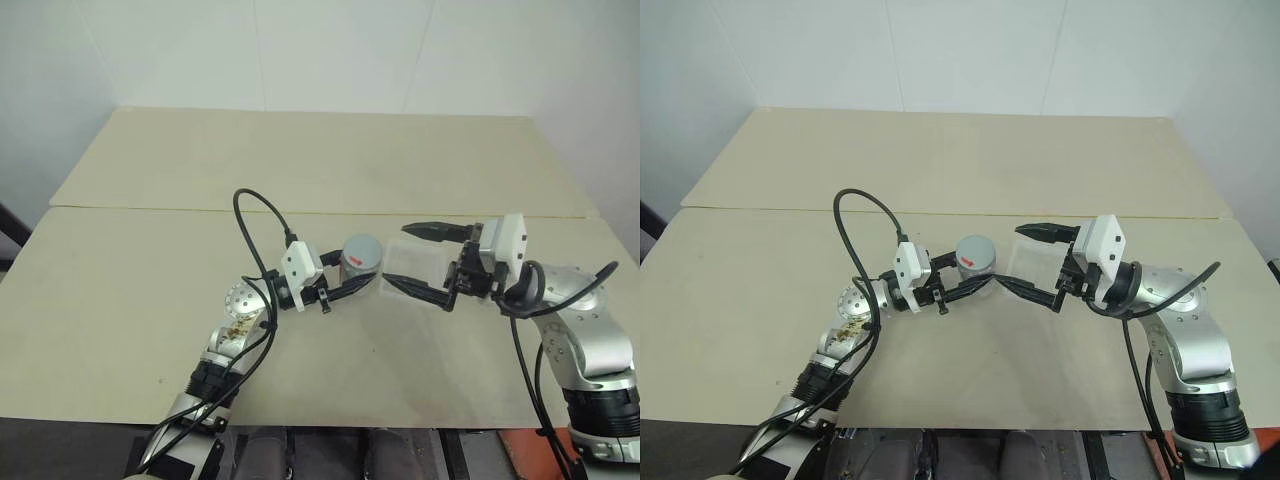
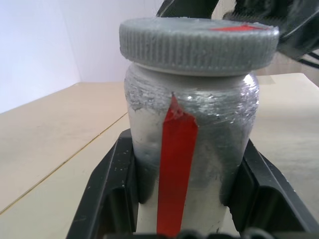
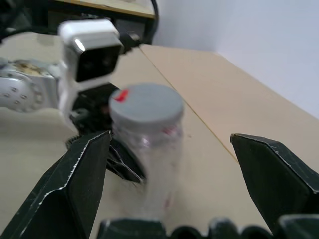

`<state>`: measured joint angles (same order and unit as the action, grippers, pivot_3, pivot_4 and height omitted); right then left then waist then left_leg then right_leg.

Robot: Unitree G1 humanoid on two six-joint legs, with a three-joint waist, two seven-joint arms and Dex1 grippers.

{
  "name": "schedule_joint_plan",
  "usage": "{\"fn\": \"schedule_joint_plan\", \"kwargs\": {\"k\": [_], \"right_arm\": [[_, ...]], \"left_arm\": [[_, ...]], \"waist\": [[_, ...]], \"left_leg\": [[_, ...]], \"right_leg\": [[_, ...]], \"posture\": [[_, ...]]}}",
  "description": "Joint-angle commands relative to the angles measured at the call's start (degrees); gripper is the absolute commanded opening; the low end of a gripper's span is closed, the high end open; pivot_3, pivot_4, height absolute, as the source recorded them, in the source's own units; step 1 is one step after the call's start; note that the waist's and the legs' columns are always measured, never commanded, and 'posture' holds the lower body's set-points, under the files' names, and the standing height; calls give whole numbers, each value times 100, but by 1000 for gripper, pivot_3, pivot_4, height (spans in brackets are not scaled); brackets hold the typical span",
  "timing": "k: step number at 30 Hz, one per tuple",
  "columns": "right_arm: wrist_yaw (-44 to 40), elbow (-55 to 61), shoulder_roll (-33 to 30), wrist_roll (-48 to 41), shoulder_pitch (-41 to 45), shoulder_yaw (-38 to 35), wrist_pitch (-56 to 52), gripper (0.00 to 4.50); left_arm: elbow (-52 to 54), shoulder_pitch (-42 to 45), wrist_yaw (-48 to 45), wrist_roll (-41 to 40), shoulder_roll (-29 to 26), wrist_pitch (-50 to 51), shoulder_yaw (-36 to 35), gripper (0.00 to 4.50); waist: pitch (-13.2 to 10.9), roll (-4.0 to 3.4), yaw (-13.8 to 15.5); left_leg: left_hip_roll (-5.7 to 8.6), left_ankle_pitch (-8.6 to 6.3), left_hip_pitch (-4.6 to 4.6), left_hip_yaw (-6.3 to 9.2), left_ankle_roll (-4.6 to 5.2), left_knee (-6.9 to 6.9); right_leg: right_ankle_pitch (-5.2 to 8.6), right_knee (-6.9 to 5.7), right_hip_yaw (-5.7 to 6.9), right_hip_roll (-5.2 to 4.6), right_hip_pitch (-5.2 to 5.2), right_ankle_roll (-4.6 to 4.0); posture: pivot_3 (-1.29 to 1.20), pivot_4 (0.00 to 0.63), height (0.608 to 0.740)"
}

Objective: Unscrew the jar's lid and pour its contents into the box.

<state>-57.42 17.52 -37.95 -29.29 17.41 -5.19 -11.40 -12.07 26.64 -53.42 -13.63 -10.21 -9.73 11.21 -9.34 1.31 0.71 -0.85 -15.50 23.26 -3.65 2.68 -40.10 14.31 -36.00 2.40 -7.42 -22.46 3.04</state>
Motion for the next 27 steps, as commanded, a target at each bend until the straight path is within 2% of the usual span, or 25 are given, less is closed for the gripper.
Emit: {"fn": "schedule_joint_plan", "kwargs": {"k": [1,11,24,27], "right_arm": [[215,315,54,-105,160,48,-236,4466],[442,197,509,248,503,658,-215,4466],[371,-11,630,317,726,686,-388,4466],[370,-14,645,268,736,648,-413,3897]], "left_arm": [[119,17,7,-30,31,-124,-8,1915],[179,2,23,-29,51,-104,12,1915],[257,-21,147,-130,135,9,-43,1915],[212,-24,124,-56,106,-55,-7,1915]], "waist": [[0,0,1],[0,0,-1],[0,0,4],[0,0,2]], "left_leg": [[0,0,0,0,0,0],[1,-1,-1,0,1,0],[1,2,1,1,-3,-1],[1,2,1,0,-3,-1]], "right_leg": [[0,0,0,0,0,0],[0,-2,0,0,-2,0],[0,-6,2,0,-1,0],[0,-5,2,0,-1,0]], "posture": [[0,150,740],[0,150,740],[0,150,740],[0,150,740]]}}
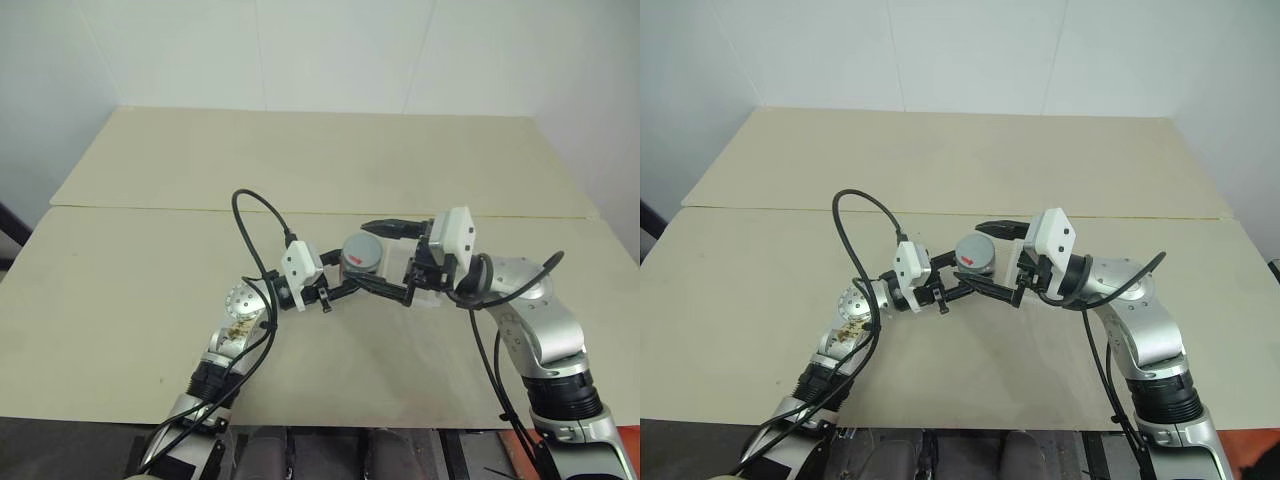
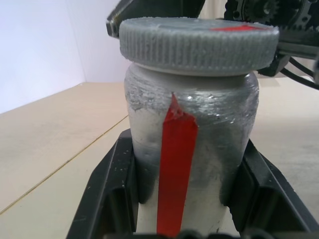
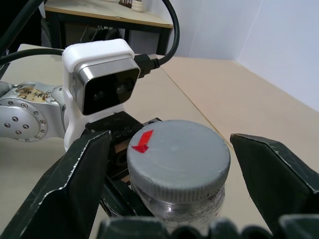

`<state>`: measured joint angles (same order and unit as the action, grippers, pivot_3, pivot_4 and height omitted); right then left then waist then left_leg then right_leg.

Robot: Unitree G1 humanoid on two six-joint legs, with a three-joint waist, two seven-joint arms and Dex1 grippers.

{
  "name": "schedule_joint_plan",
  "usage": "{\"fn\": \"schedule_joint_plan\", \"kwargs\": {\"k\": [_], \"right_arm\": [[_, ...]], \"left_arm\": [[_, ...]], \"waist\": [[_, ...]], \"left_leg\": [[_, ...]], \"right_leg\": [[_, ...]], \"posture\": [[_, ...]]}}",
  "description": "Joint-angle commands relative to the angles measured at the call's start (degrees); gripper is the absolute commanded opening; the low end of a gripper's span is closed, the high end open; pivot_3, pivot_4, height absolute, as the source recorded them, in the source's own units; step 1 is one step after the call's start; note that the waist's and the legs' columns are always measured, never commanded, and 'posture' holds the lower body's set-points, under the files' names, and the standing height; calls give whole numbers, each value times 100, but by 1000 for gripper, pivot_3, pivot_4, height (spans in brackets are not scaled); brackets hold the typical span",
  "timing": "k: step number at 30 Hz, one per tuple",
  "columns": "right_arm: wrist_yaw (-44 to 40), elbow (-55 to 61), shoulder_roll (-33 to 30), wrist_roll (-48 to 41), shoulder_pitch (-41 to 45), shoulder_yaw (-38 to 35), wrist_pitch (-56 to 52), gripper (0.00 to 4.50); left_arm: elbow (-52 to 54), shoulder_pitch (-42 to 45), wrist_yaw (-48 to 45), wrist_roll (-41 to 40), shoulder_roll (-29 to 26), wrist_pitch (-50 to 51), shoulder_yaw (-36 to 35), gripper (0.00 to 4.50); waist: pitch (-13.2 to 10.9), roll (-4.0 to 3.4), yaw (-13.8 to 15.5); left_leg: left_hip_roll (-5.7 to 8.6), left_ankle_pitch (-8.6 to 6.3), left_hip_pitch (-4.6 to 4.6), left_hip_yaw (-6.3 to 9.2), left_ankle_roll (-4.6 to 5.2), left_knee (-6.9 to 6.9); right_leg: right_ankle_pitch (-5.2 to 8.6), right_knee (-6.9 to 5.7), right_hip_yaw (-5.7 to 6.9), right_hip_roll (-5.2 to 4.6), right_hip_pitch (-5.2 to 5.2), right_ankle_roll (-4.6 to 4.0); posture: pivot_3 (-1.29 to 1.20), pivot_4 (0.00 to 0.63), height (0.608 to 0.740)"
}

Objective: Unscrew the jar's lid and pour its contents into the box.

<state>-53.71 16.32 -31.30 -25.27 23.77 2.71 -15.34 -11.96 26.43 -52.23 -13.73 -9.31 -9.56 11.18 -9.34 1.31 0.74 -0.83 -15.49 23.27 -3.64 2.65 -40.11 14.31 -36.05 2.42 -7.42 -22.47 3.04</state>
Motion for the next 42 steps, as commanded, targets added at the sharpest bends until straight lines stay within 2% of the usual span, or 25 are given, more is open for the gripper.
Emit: {"fn": "schedule_joint_plan", "kwargs": {"k": [1,3,4,12,25,29,32,36,42], "right_arm": [[-1,107,-25,-137,102,-145,-18,3588],[3,112,-32,-126,100,-145,2,2890],[20,103,-34,-89,102,-140,30,2773],[77,16,-35,17,110,-165,123,2773],[225,81,74,-1058,298,-637,-688,2773],[312,93,87,-1107,320,-648,-778,2773],[682,103,124,-812,220,-871,-500,2773],[1305,204,-69,-484,-254,-1522,-374,2773],[2461,636,-685,-342,-1323,-2429,-1873,2773]], "left_arm": [[196,-8,0,-41,14,-78,1,1915],[198,-15,-5,-35,11,-81,9,1915],[191,-14,-10,-21,6,-93,18,1915],[174,-32,-45,5,-28,-110,53,1915],[190,-72,-184,-5,-90,-90,128,1915],[209,-94,-214,-17,-111,-78,158,1915],[233,-92,-211,-17,-118,-71,156,1915],[319,-103,-128,-13,-127,-49,116,1915],[348,-71,-37,29,-133,-46,119,1915]], "waist": [[0,0,-2],[0,0,-1],[0,0,-1],[0,0,-1],[0,0,-3],[0,0,-4],[0,0,2],[0,0,49],[0,-1,65]], "left_leg": [[0,0,0,0,0,0],[0,0,0,0,0,0],[0,0,0,0,0,0],[0,0,0,0,0,0],[-1,-1,1,0,1,1],[-2,-5,-1,1,8,1],[-1,-5,0,0,8,0],[0,-4,4,0,7,0],[-1,1,6,-3,-2,0]], "right_leg": [[0,0,0,0,0,0],[0,0,0,0,0,0],[0,0,0,0,0,0],[0,0,0,0,0,0],[0,-1,0,0,0,0],[0,0,0,0,-1,0],[0,-3,-1,0,0,0],[0,-1,1,0,0,0],[-1,1,-1,-2,0,2]], "posture": [[0,150,740],[0,150,740],[0,150,740],[0,150,740],[0,150,740],[0,150,740],[0,150,740],[0,150,740],[0,150,740]]}}
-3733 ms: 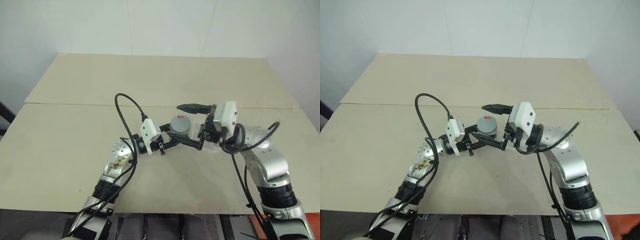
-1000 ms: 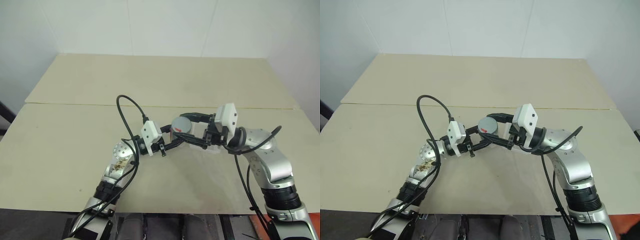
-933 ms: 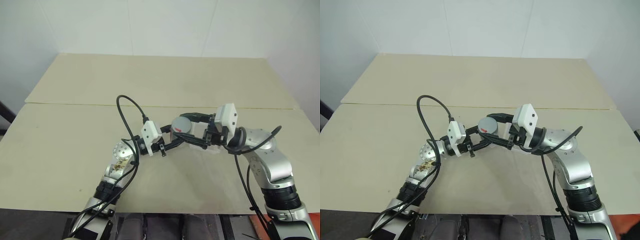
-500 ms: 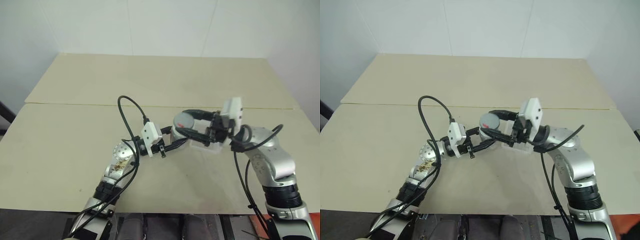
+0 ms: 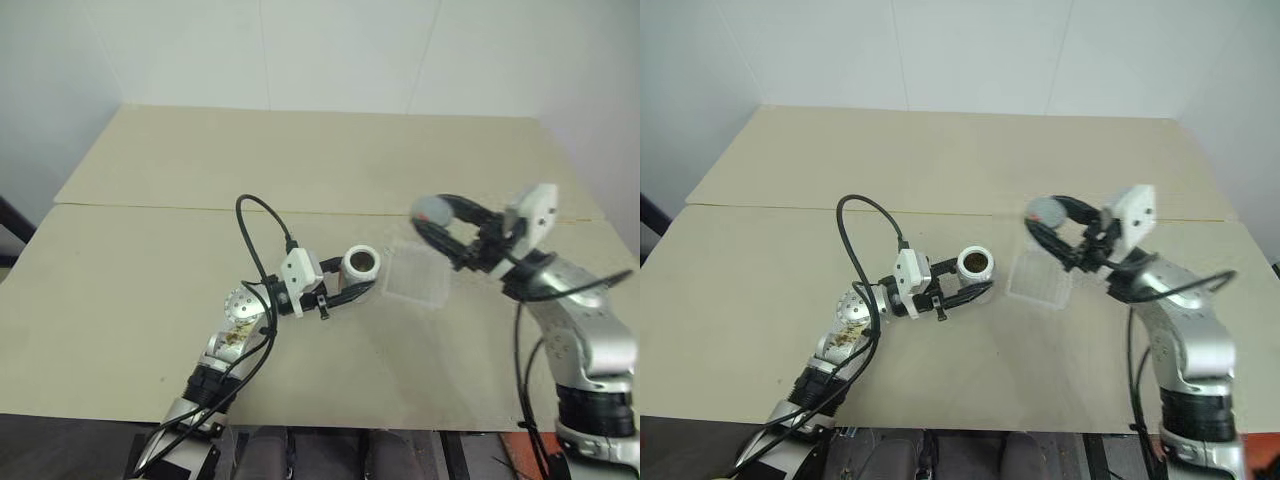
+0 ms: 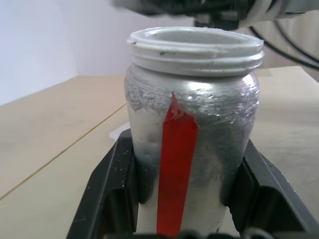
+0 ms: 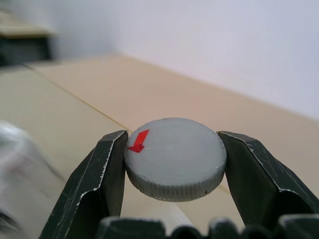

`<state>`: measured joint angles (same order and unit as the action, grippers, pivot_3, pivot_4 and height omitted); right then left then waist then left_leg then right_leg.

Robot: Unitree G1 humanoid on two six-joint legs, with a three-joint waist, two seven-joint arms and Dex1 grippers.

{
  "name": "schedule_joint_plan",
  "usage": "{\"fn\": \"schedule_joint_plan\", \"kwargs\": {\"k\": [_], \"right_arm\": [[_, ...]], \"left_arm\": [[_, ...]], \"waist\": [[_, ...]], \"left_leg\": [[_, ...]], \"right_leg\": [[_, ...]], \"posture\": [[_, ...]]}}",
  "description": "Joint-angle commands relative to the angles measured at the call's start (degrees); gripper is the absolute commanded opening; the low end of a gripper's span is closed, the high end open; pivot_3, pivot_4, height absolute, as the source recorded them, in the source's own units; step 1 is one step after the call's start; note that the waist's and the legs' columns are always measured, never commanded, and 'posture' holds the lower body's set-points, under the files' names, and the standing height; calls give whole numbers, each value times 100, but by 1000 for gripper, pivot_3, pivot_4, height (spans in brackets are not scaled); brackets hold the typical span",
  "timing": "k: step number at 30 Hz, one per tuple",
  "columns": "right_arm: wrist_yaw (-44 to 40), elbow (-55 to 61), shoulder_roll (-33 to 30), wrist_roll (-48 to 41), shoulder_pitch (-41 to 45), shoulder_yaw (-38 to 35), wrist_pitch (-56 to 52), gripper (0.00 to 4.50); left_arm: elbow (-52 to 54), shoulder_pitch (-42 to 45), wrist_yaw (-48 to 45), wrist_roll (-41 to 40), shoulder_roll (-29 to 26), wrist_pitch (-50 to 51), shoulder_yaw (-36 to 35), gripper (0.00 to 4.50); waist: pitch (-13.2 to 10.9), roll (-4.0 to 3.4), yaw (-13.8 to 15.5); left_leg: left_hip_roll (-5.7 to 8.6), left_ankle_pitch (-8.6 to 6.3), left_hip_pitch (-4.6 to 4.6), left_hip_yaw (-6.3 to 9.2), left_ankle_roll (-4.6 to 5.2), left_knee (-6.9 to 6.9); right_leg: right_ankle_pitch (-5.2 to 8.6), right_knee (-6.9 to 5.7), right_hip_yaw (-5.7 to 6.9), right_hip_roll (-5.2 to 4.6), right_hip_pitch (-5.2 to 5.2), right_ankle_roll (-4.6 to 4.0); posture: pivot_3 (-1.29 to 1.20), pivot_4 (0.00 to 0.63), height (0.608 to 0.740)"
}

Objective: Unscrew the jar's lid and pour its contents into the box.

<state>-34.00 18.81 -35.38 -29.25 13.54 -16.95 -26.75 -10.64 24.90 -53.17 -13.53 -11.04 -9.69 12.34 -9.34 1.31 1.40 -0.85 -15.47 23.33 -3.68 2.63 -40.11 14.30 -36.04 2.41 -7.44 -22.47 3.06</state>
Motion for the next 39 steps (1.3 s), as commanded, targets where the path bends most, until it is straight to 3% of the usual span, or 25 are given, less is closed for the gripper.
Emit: {"fn": "schedule_joint_plan", "kwargs": {"k": [1,8,16,17,20,26,33,39], "right_arm": [[582,439,-357,36,-436,-520,-951,2773],[1158,390,-416,73,-1001,-501,-2208,2773],[945,170,-639,95,-1091,-113,-2982,2773],[924,152,-679,143,-1116,-79,-2993,3486],[681,190,-904,247,-1316,2,-2819,4333],[634,607,-1056,435,-1490,-109,-2552,4481],[482,1363,-1145,881,-1659,-332,-1460,4481],[210,2185,-1167,737,-2126,-727,-1370,4481]], "left_arm": [[208,101,71,16,43,-31,3,1915],[-84,374,126,119,105,-118,21,1915],[-508,629,287,232,176,-373,-167,1915],[-557,673,314,227,178,-421,-200,1915],[-650,784,395,276,195,-531,-220,1915],[-1266,1384,600,498,233,-756,-293,1915],[-3031,2523,1343,1745,355,-1777,139,1915],[-4898,4079,3816,4018,451,-2904,1259,1915]], "waist": [[0,0,-4],[4,-7,-76],[4,-7,-69],[4,-7,-68],[4,-7,-42],[4,-7,-19],[3,-5,-10],[-2,4,109]], "left_leg": [[-1,-2,-1,0,4,0],[0,-14,-11,1,24,2],[3,-16,-6,1,28,3],[3,-17,-6,1,29,2],[2,-17,-6,4,29,2],[4,-18,-4,3,31,-4],[8,-18,-4,3,31,-3],[13,-20,27,4,35,-18]], "right_leg": [[0,0,-1,0,0,0],[0,12,-9,0,0,-1],[0,12,-8,1,0,0],[0,14,-8,1,0,0],[0,19,-5,1,1,0],[0,20,-6,1,3,1],[0,21,-3,1,3,3],[-5,24,7,1,-8,13]], "posture": [[0,150,740],[0,150,740],[0,150,740],[0,150,740],[0,150,740],[0,150,740],[0,150,740],[0,150,740]]}}
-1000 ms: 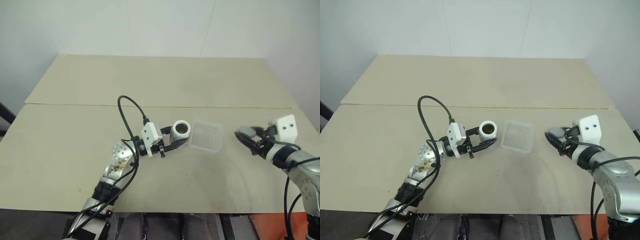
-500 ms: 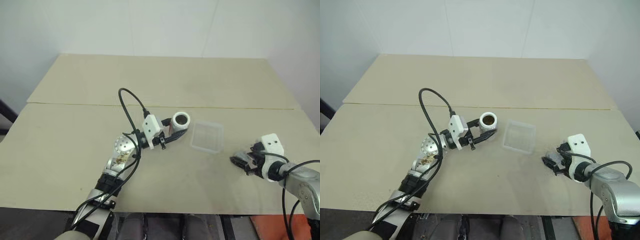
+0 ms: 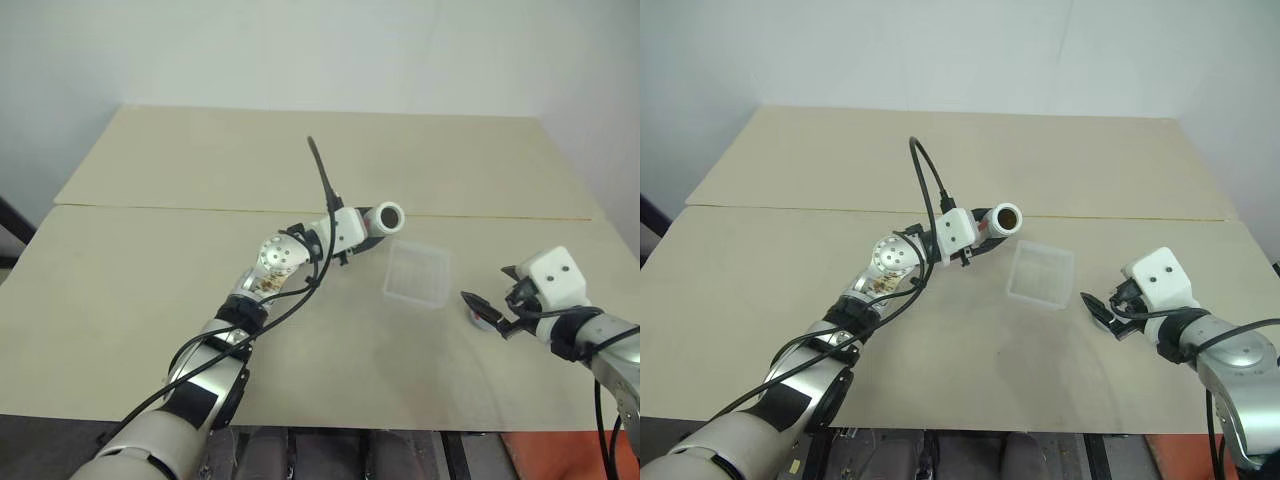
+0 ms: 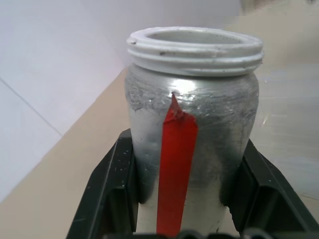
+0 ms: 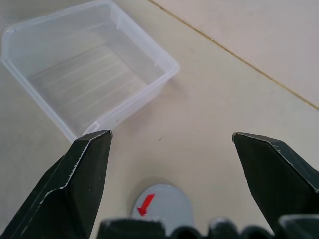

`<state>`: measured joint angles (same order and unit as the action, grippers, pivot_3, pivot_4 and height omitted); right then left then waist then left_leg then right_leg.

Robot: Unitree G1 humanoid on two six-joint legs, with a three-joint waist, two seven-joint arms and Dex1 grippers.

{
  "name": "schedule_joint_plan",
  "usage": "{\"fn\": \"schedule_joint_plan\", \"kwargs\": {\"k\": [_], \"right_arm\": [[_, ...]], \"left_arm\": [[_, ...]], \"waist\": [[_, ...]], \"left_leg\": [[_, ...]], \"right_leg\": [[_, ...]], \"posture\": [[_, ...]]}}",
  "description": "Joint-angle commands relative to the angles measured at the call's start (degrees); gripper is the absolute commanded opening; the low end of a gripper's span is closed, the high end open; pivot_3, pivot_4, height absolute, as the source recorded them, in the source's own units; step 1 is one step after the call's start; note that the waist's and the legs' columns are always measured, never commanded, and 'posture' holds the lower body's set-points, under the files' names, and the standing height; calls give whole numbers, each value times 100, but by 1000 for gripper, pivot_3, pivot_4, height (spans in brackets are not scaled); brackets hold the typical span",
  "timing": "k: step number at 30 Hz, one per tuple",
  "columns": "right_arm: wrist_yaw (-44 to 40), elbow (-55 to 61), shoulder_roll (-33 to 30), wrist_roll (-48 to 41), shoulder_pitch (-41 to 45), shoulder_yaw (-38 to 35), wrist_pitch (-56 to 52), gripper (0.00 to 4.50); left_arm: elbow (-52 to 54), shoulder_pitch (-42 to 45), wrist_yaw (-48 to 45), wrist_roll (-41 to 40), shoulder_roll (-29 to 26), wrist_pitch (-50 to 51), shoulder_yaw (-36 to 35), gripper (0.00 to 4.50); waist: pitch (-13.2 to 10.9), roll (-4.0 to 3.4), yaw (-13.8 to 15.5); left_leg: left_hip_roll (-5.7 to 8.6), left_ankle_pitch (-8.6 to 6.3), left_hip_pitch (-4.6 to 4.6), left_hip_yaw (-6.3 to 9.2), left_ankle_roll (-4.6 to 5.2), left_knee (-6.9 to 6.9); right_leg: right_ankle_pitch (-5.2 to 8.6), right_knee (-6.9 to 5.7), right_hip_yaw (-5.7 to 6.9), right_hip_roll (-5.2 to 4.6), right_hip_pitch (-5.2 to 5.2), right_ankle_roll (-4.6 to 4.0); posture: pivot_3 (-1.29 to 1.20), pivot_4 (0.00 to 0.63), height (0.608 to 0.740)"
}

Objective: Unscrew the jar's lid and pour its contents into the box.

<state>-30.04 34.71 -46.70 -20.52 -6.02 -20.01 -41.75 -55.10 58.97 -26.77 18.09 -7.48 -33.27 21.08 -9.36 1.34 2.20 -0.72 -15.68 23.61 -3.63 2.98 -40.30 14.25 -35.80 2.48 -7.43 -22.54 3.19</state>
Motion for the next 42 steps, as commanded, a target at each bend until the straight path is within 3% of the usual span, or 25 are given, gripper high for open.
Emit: {"fn": "schedule_joint_plan", "kwargs": {"k": [1,5,11,18,31,37,42], "right_arm": [[-345,766,36,-267,-374,-549,206,4481],[-480,1200,313,-362,-989,-744,358,4481],[-223,1500,623,-438,-1067,-765,218,4481],[-20,1736,751,-453,-1201,-766,110,4481],[118,1621,716,-529,-957,-659,24,4481],[133,1474,684,-434,-827,-496,42,4481],[111,1419,651,-361,-797,-482,79,4481]], "left_arm": [[-730,900,1647,1225,135,-672,643,1915],[-1493,1647,3432,2605,376,-666,1679,1915],[-2076,2228,5477,4188,689,80,3064,1915],[-2343,2423,6601,5117,836,773,3939,1915],[-2452,2559,6975,5875,823,1098,4695,1915],[-2460,2498,6791,5590,775,1035,4414,1915],[-2451,2204,5652,4319,653,273,3200,1915]], "waist": [[0,0,36],[0,2,61],[-4,7,5],[-3,5,4],[-3,6,22],[-3,5,17],[-2,4,9]], "left_leg": [[1,-1,7,2,2,-4],[2,-11,16,7,18,-9],[1,-14,22,3,23,-19],[1,-4,56,-3,6,-22],[-1,0,75,-4,-1,-44],[0,1,74,-5,-3,-46],[-2,6,74,-5,-11,-48]], "right_leg": [[0,-1,1,-1,-2,1],[-3,7,7,-1,7,12],[-3,5,-1,-5,-8,18],[-2,-17,-12,-4,-62,17],[-2,-22,-9,-4,-68,17],[-3,-28,-9,-4,-68,17],[-3,-30,-9,-4,-68,17]], "posture": [[0,150,740],[0,150,740],[0,150,740],[0,150,740],[0,150,740],[0,150,740],[0,150,740]]}}
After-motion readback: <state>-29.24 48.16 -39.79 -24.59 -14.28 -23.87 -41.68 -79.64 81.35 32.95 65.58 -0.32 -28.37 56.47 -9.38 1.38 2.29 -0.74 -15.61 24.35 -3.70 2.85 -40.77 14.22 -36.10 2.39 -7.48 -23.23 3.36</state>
